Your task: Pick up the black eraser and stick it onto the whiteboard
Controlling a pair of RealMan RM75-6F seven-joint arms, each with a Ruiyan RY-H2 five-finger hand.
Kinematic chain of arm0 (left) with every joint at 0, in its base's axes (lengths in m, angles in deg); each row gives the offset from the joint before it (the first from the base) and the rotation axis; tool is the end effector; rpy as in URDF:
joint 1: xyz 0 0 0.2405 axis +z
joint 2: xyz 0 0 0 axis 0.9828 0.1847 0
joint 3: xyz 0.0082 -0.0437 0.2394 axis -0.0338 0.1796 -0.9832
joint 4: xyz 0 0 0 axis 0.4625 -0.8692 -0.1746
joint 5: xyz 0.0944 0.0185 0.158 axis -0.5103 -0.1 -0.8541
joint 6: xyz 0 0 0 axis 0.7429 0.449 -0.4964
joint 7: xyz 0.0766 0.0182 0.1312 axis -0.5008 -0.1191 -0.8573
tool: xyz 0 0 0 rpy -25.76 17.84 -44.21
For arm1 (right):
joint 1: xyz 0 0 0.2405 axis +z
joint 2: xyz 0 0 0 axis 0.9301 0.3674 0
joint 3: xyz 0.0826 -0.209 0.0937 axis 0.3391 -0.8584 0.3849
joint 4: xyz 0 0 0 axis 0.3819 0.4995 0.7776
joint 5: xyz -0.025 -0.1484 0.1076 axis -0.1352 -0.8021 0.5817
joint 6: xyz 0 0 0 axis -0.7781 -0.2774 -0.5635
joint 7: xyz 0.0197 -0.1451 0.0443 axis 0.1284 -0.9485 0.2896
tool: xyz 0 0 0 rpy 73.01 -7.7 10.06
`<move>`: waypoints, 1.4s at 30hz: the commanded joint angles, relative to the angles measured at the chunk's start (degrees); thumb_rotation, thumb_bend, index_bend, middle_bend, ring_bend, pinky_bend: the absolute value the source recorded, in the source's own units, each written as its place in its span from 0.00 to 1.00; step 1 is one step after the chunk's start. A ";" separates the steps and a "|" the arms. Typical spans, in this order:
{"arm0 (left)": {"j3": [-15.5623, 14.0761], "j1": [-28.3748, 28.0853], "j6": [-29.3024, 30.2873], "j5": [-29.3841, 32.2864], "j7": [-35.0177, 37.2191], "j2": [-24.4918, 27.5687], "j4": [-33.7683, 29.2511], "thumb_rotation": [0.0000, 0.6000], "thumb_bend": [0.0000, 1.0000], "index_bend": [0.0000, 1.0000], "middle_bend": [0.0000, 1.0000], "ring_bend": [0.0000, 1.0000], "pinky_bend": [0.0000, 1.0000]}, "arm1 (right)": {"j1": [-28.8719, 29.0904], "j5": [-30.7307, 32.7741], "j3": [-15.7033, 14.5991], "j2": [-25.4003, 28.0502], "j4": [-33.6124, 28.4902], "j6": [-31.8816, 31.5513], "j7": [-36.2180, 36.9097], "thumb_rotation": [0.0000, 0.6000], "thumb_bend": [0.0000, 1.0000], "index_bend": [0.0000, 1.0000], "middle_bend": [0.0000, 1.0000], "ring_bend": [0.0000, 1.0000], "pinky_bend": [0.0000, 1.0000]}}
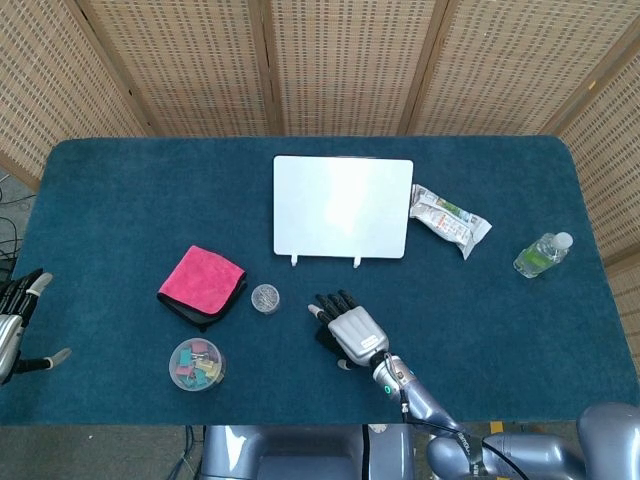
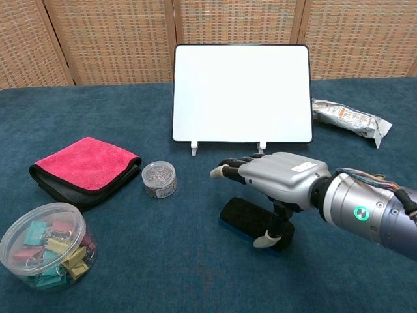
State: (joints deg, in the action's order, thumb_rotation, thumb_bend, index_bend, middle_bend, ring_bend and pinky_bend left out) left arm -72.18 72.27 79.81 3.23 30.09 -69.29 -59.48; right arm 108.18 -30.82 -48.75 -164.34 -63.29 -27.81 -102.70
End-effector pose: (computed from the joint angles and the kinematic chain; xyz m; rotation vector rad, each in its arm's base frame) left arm -0.3024 0.1907 0.1867 -1.4206 -1.0511 -0.8695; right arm -0.1024 -0.2744 -0.0557 2.1111 -0.9057 0.8105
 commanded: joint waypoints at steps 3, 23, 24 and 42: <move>-0.04 0.02 0.02 -0.03 -0.09 -0.07 0.06 1.00 0.00 0.00 0.00 0.00 0.00 | 0.33 -0.31 -0.51 0.00 2.30 -1.42 0.93 1.00 0.00 0.00 0.00 0.06 0.24; -0.02 -0.36 -0.69 0.21 -0.41 -0.22 -0.16 1.00 0.00 0.00 0.00 0.00 0.00 | 0.10 -17.63 -2.04 -1.34 11.77 -10.21 16.47 1.00 0.47 0.58 0.68 0.75 0.79; -0.01 -0.39 -0.72 0.22 -0.39 -0.21 -0.17 1.00 0.00 0.00 0.00 0.00 0.00 | 0.31 -18.68 -1.58 -1.18 12.35 -10.83 17.55 1.00 0.47 0.59 0.68 0.75 0.79; 1.25 -2.36 -5.11 4.41 -1.65 -0.98 0.57 1.00 0.00 0.00 0.00 0.00 0.00 | 14.62 -22.39 11.09 -7.79 45.89 -11.63 23.56 1.00 0.47 0.59 0.68 0.75 0.79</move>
State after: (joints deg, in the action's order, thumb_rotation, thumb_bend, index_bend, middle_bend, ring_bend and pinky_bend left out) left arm -71.11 70.07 75.03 7.24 28.56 -70.16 -59.05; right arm 119.71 -53.92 -39.63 -169.63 -22.57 -40.51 -80.40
